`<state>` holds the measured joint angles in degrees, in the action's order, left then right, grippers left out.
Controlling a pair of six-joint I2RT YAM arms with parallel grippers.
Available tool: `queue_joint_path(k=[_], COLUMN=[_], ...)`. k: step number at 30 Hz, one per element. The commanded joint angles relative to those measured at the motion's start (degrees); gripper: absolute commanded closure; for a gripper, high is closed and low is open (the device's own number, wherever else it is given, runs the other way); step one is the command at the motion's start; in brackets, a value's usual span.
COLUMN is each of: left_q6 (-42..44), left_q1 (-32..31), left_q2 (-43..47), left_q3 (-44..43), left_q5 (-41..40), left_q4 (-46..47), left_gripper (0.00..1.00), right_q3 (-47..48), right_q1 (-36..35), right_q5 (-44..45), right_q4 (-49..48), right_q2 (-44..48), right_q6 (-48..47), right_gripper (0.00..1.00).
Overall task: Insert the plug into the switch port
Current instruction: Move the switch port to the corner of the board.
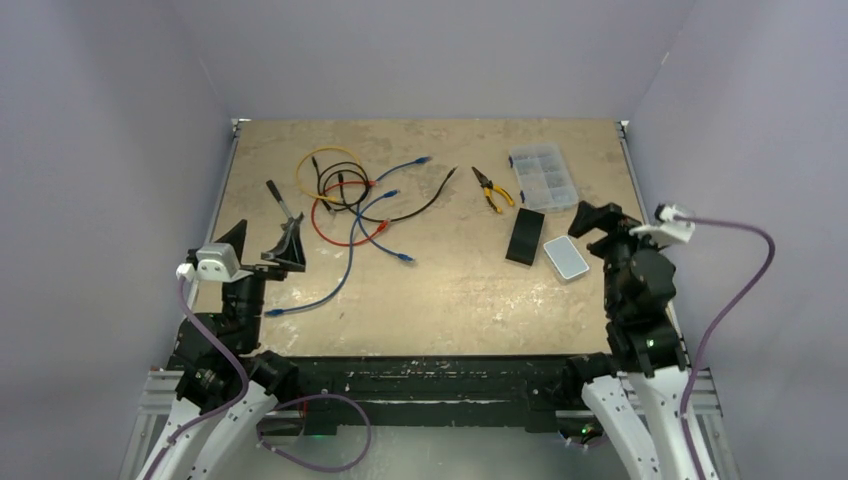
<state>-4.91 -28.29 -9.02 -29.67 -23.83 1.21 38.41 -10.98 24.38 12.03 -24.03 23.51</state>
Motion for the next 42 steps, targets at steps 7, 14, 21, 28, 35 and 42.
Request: queue_joint_path(k=[7,14,21,28,35,42], left_q6=[0.3,0.3,0.5,1.0,1.5,1.8], left_q1=[-0.5,-0.5,-1.1,-2.0,-2.5,-2.7], left_q2=[1.1,-0.1,0.0,0.9,1.8,3.0], left_q3=[-0.6,-0.7,-0.3,0.4,1.3,2.0], left_q5=[-0.1,0.4,1.2,1.1,0.3,-0.2], left_q4=[1.7,1.7,2.2,3.0,3.5,4.0], left_gripper=[0.01,0.01,0.01,0.01,0.01,0.02], right_q3=[21.3,13.2,13.9,12.8,12.0,10.8], right_q1=[-0.3,-0.2,0.7,2.7,3.9,9.7], right_q5=[-9.4,-21.5,-9.9,-13.2,-8.0,-11.0], right_q4=[19.2,17.8,18.8,14.6,14.2,11.6], right_q2=[-24.5,-24.2,-32.3,-41.5,-48.3,-55.1], right_q6=[2.0,-0.8,3.9,4.2,7.2,7.9], right_gripper=[0.01,0.01,0.01,0.01,0.01,0.01])
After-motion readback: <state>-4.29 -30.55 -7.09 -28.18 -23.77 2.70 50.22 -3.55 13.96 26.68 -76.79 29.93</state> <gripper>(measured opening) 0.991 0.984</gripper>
